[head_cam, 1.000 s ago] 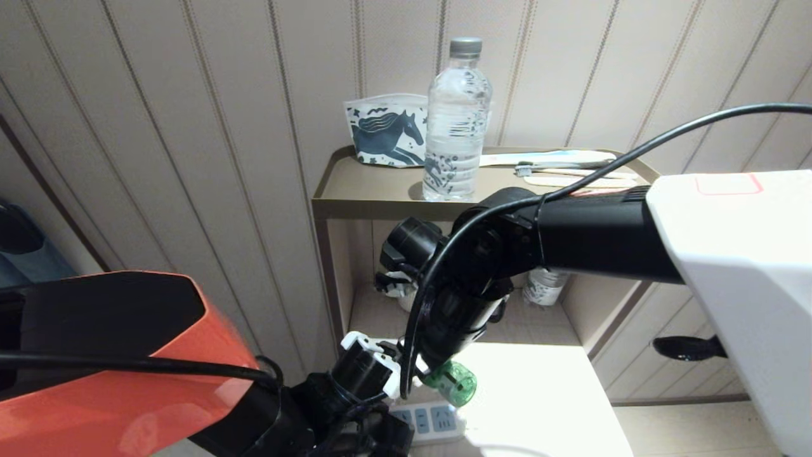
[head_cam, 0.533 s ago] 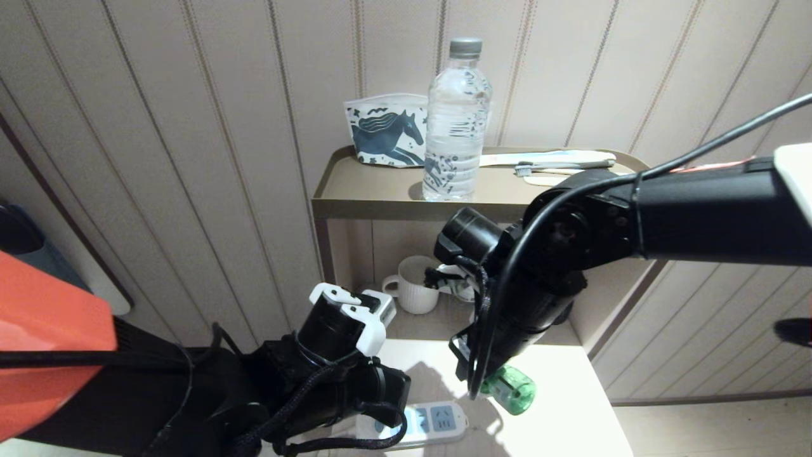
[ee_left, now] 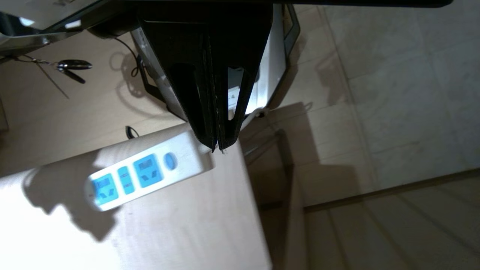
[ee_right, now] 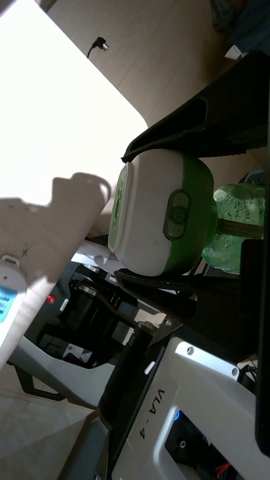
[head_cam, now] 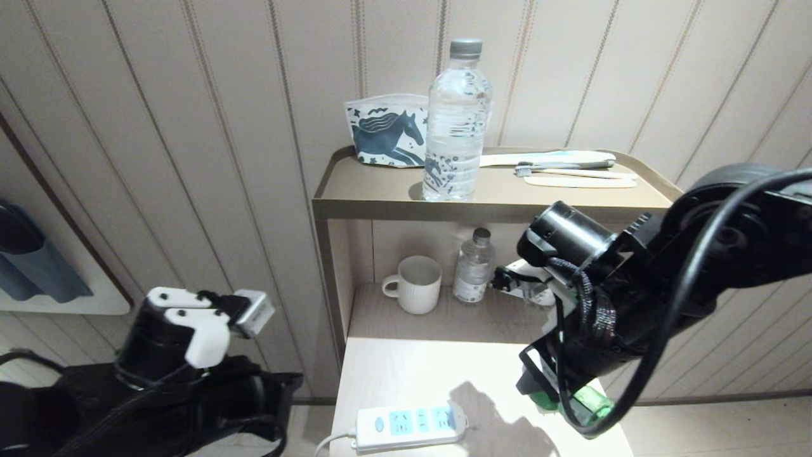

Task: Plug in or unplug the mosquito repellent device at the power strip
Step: Place the mosquito repellent liquid on the table

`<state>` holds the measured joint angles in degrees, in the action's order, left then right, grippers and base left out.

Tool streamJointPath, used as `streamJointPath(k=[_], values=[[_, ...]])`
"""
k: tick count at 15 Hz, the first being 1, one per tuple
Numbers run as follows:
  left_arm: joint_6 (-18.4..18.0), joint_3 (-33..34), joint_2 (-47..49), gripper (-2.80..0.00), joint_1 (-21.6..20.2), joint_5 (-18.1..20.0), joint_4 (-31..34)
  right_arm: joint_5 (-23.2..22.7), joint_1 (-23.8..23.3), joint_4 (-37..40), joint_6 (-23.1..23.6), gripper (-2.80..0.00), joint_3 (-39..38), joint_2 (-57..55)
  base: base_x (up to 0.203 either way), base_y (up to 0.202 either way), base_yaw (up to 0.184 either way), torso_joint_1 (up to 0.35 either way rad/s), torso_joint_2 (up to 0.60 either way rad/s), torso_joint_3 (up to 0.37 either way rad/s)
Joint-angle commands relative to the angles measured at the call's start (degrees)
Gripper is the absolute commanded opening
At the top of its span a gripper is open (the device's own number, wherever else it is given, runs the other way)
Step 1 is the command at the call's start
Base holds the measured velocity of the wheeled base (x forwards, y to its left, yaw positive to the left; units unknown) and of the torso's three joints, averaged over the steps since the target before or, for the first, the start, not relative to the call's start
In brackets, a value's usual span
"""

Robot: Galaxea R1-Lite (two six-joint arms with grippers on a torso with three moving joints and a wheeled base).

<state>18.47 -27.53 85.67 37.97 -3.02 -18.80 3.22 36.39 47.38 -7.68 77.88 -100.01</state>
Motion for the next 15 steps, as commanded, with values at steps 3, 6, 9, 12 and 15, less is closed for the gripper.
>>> streamJointPath(k=[3, 6, 9, 12, 15], values=[[-2.99, 7.65, -26.88, -2.8, -13.27, -1.29, 11.88, 3.71, -2.91, -3.95, -0.16, -2.8, -9.12, 10.75, 0.0, 0.0, 0.0, 0.0, 0.0, 0.0], [-6.37, 4.01, -44.45, -2.8, -20.48, -4.04, 32.05, 7.12, -3.9, -7.39, -1.57, -2.8, -13.64, 18.31, 0.0, 0.0, 0.0, 0.0, 0.0, 0.0], [-7.0, 1.9, -57.61, -2.8, -25.78, -13.45, 44.56, 9.05, -4.84, -8.34, -6.65, -2.8, -17.77, 22.19, 0.0, 0.0, 0.0, 0.0, 0.0, 0.0], [-8.04, 4.01, -69.86, -2.8, -33.0, -16.34, 50.66, 11.63, -4.85, -16.8, -9.31, -2.8, -23.58, 23.32, 0.0, 0.0, 0.0, 0.0, 0.0, 0.0], [-12.02, 8.86, -81.38, -2.8, -36.57, -14.48, 50.48, 23.81, -4.37, -31.65, -9.73, -2.8, -32.44, 23.71, 0.0, 0.0, 0.0, 0.0, 0.0, 0.0]])
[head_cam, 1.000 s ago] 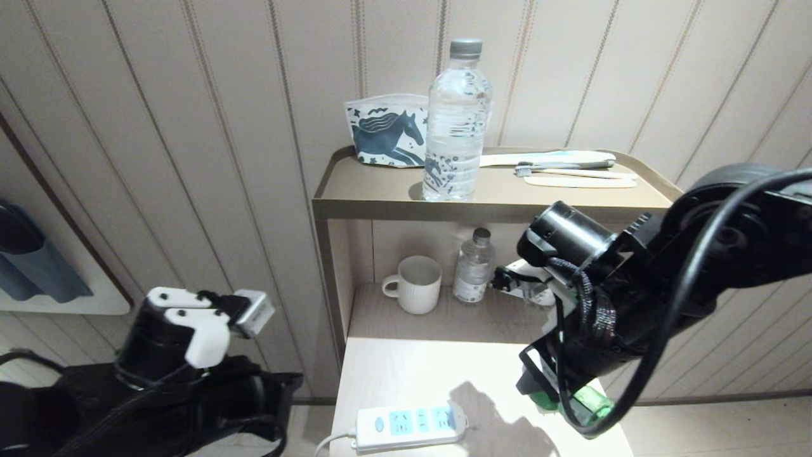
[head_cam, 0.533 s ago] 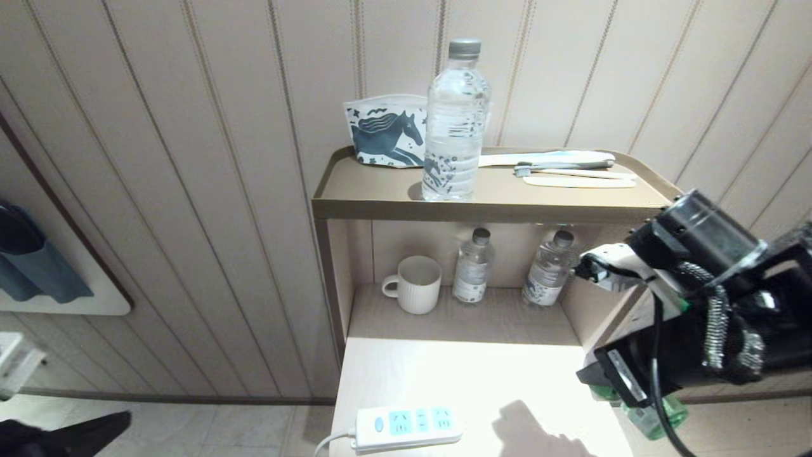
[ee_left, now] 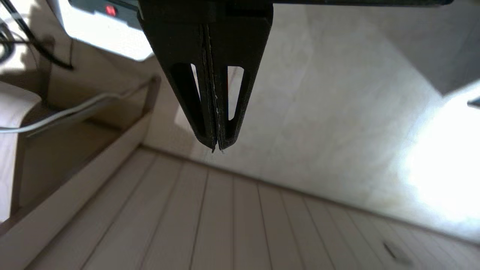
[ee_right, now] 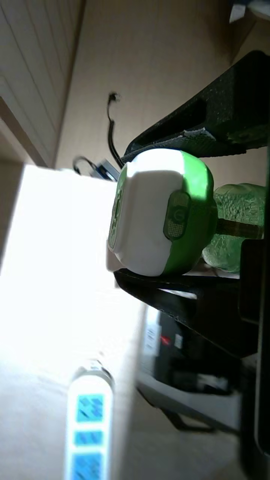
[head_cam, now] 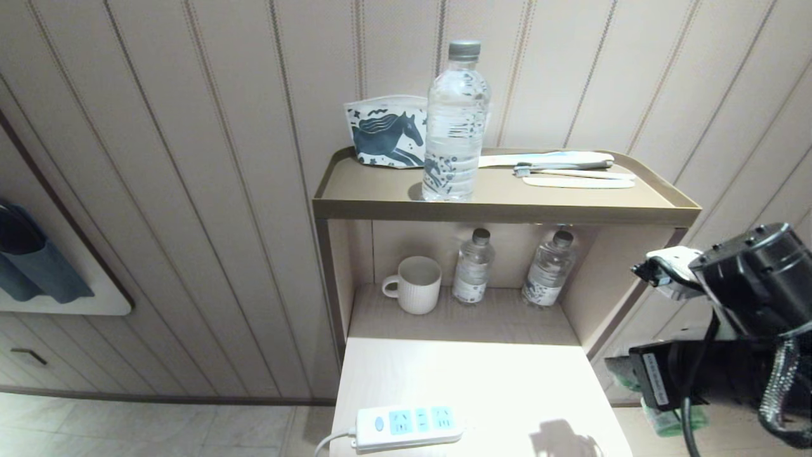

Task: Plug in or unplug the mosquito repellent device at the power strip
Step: Place the mosquito repellent liquid on the table

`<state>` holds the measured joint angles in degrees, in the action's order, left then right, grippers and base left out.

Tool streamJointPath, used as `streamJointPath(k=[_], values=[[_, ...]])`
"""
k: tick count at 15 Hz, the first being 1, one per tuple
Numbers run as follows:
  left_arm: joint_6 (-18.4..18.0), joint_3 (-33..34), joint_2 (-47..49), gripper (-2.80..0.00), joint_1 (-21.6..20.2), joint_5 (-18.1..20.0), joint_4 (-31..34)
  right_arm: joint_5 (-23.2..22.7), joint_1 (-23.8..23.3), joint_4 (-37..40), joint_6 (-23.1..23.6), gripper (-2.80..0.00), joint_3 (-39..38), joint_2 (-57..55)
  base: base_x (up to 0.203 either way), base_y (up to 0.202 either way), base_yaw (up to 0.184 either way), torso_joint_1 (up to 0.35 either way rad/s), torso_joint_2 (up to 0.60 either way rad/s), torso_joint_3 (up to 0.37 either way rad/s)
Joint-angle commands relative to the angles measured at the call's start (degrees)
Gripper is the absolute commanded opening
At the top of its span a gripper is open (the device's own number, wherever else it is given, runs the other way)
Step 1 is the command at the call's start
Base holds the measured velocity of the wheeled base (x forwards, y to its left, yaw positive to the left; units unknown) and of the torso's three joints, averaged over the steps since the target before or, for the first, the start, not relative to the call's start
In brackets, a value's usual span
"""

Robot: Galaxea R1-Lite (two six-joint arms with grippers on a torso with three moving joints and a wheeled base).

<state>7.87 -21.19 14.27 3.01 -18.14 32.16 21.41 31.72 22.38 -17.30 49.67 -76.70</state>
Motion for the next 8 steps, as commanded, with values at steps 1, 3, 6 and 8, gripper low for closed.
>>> streamJointPath(k=[1, 3, 6, 8], values=[[-3.79, 4.45, -12.97, -2.8, -2.11, 1.96, -2.14, 8.95, 0.51, -10.68, 0.12, -2.8, -5.92, 1.09, 0.0, 0.0, 0.0, 0.0, 0.0, 0.0], [-4.89, 6.26, -14.27, -2.8, -2.66, 4.57, -4.35, 9.89, 0.61, -12.6, 0.18, -2.8, -6.57, 4.12, 0.0, 0.0, 0.0, 0.0, 0.0, 0.0], [-6.15, 7.79, -14.27, -2.8, -2.66, 8.85, -6.71, 9.97, 0.71, -13.42, -0.32, -2.8, -6.78, 6.7, 0.0, 0.0, 0.0, 0.0, 0.0, 0.0], [-7.42, 14.59, -14.22, -2.8, -2.66, 12.36, -17.75, 9.75, 0.71, -16.97, -0.24, -2.8, -8.59, 6.95, 0.0, 0.0, 0.0, 0.0, 0.0, 0.0]])
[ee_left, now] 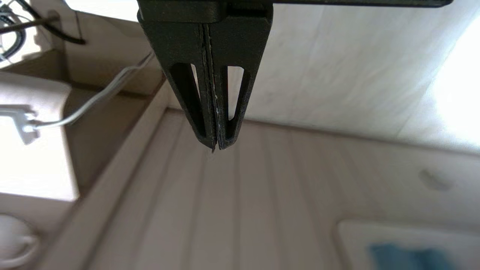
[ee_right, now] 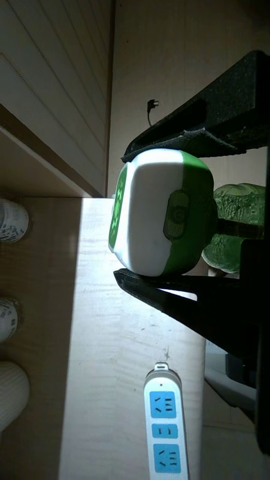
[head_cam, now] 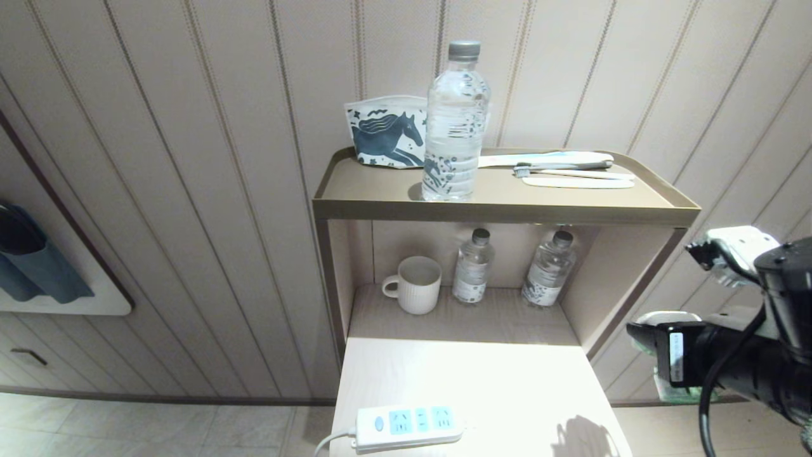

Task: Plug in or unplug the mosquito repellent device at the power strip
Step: Place the mosquito repellent liquid on the table

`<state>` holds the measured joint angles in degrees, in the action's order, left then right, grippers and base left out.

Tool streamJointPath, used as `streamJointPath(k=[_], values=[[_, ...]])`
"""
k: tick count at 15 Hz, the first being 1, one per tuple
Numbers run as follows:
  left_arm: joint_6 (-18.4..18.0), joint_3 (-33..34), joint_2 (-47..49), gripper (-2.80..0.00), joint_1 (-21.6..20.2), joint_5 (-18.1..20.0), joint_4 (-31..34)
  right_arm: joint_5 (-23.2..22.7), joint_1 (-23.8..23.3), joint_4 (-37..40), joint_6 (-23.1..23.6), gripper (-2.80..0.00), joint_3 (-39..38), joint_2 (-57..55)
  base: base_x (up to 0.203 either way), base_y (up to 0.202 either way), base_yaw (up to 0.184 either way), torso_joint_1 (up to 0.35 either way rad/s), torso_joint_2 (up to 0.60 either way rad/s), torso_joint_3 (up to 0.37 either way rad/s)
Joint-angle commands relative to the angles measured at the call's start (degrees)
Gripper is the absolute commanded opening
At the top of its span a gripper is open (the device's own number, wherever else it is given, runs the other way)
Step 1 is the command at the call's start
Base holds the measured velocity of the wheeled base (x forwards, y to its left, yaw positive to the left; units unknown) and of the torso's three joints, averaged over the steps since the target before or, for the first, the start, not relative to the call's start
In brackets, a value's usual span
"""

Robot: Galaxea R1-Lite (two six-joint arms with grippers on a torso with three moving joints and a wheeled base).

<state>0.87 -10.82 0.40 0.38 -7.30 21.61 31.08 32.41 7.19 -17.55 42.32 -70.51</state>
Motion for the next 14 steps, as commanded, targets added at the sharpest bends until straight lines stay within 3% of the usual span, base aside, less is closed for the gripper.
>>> streamJointPath(k=[1, 2, 3, 8, 11, 14], values=[[-1.19, 7.76, -0.37, -2.8, -0.03, 4.61, -16.23, 0.01, 0.22, -4.31, 0.42, -2.8, -2.94, 0.78, 0.0, 0.0, 0.0, 0.0, 0.0, 0.0], [-1.71, 9.44, -0.38, -2.8, -0.03, 6.18, -21.34, 0.0, 1.18, -8.0, 0.59, -2.8, -4.75, 0.57, 0.0, 0.0, 0.0, 0.0, 0.0, 0.0], [-2.17, 9.88, -0.39, -2.8, -0.03, 7.23, -22.14, -0.01, 2.08, -12.48, 0.66, -2.8, -6.78, 0.22, 0.0, 0.0, 0.0, 0.0, 0.0, 0.0], [-2.63, 10.29, -0.4, -2.8, -0.03, 8.18, -20.03, 0.19, 2.82, -42.64, 3.4, -2.8, -18.12, -5.11, 0.0, 0.0, 0.0, 0.0, 0.0, 0.0], [-2.63, 10.29, -0.4, -2.8, -0.03, 8.18, -20.12, 0.36, 2.79, -49.07, 4.49, -2.8, -22.35, -7.52, 0.0, 0.0, 0.0, 0.0, 0.0, 0.0], [-2.63, 10.29, -0.4, -2.8, -0.03, 8.18, -20.12, 0.59, 2.48, -50.61, 5.52, -2.8, -23.68, -7.13, 0.0, 0.0, 0.0, 0.0, 0.0, 0.0]])
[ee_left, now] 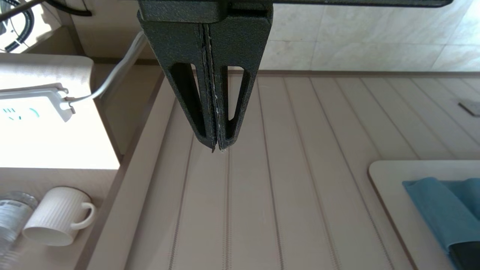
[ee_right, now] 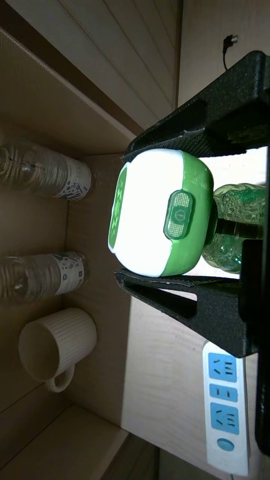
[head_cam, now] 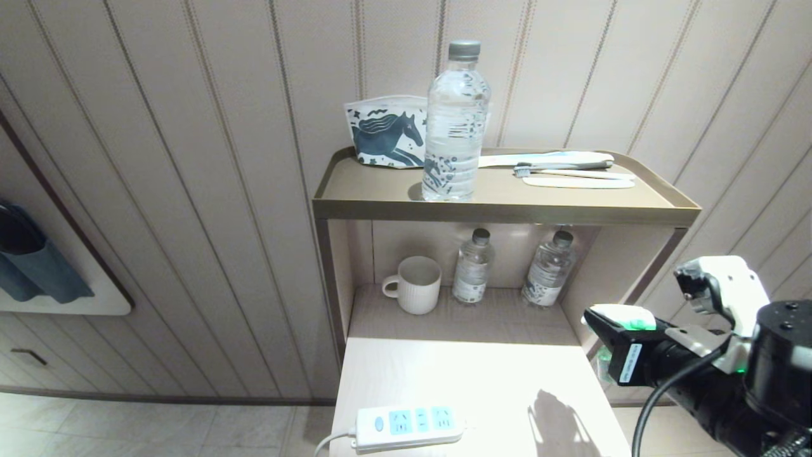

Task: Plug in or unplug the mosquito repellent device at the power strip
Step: Place the mosquito repellent liquid on the table

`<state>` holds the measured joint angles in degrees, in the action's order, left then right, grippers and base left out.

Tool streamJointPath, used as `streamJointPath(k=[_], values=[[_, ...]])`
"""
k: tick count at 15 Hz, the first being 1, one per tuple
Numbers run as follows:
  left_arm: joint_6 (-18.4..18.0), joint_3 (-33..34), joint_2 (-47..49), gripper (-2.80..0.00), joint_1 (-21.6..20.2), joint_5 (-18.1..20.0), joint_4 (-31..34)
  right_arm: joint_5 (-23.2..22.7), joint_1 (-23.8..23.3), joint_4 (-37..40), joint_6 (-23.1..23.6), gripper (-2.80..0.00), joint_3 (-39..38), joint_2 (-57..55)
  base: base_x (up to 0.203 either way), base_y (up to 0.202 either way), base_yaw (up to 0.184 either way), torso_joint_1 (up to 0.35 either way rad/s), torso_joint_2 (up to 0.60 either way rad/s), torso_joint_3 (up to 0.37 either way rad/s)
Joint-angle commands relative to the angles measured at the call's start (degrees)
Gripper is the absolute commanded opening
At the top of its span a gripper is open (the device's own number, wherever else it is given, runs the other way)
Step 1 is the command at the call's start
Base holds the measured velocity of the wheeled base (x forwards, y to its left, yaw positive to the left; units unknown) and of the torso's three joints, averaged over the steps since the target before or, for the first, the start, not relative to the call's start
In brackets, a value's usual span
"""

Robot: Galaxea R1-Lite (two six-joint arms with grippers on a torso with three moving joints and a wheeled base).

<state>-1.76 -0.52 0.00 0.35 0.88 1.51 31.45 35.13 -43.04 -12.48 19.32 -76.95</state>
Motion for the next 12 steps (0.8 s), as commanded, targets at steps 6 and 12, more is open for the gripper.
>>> streamJointPath(k=[6, 12], values=[[0.0, 0.0, 0.0, -2.8, 0.0, 0.0, -0.02, 7.18, 0.1, -4.49, 5.69, -2.8, -3.58, -1.34, 0.0, 0.0, 0.0, 0.0, 0.0, 0.0], [0.0, 0.0, 0.0, -2.8, 0.0, 0.0, -0.02, 9.9, 0.02, -13.67, 10.31, -2.8, -10.38, -0.87, 0.0, 0.0, 0.0, 0.0, 0.0, 0.0]])
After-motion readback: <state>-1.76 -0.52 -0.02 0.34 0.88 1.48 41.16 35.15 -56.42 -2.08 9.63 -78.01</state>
